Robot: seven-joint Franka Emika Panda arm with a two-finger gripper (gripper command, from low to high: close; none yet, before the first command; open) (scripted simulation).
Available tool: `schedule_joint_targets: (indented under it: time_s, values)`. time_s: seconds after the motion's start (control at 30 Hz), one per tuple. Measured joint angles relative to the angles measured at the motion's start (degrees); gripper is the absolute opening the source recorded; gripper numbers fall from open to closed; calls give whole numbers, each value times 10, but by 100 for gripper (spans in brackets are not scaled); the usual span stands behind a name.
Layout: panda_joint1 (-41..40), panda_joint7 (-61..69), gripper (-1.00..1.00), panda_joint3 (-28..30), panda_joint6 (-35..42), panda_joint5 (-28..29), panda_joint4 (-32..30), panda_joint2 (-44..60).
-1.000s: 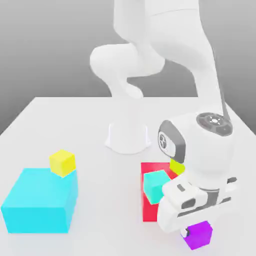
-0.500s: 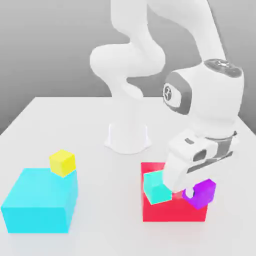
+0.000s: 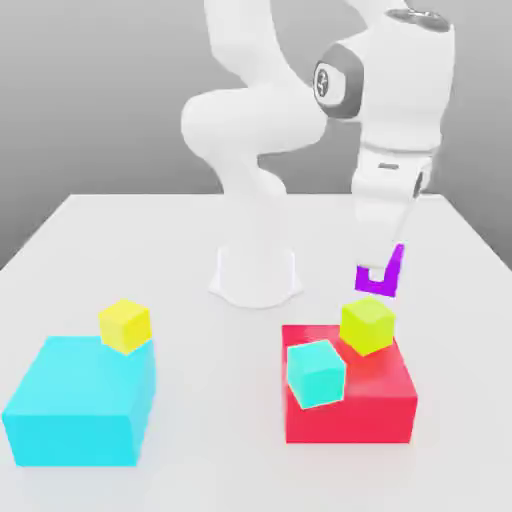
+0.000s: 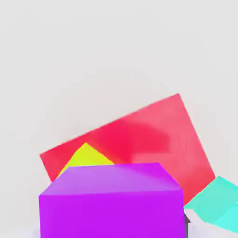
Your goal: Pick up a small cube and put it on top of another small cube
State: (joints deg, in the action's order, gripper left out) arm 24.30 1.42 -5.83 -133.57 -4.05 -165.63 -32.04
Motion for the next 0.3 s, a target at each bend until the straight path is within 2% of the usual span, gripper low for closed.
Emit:
schedule_joint_targets:
  time_s: [0.2, 0.23, 0.3]
  values:
    - [5, 17, -100, -4, -122, -5, -39, 83]
    - [5, 17, 100, -4, -134, -5, -42, 93]
    - [5, 17, 100, -4, -134, -5, -42, 93]
